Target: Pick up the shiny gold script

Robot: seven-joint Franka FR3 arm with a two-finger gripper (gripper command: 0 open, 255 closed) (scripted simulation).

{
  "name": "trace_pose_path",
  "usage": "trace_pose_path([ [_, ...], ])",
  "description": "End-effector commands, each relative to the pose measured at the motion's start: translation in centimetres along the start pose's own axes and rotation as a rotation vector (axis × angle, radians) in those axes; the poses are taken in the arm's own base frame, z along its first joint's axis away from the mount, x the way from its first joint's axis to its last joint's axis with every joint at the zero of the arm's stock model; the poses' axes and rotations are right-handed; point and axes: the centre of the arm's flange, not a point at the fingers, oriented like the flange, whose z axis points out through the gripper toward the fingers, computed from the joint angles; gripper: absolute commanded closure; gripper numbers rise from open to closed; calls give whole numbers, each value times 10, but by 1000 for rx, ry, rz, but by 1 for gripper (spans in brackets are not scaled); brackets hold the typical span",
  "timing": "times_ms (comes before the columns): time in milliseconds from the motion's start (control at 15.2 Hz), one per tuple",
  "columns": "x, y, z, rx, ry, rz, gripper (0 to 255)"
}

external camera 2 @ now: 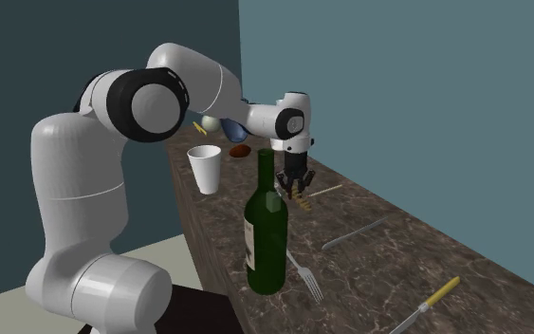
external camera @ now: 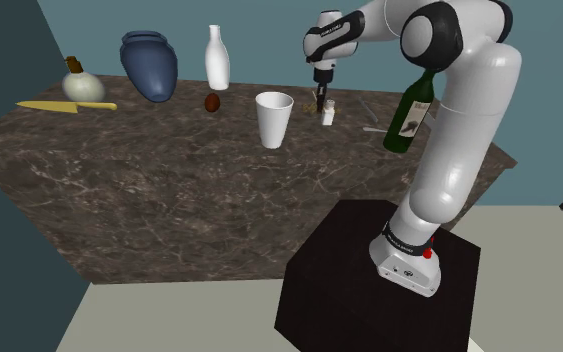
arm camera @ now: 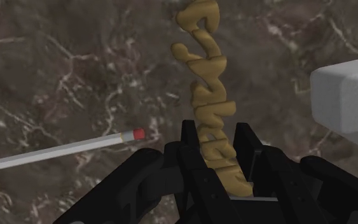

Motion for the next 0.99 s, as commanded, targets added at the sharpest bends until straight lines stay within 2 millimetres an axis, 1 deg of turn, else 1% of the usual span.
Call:
trace_pose_path([
  [0,-1,0,-10,0,0,0,255],
  [792,-7,0,-73,0,0,0,255],
  [924,-7,0,-74,0,0,0,255],
])
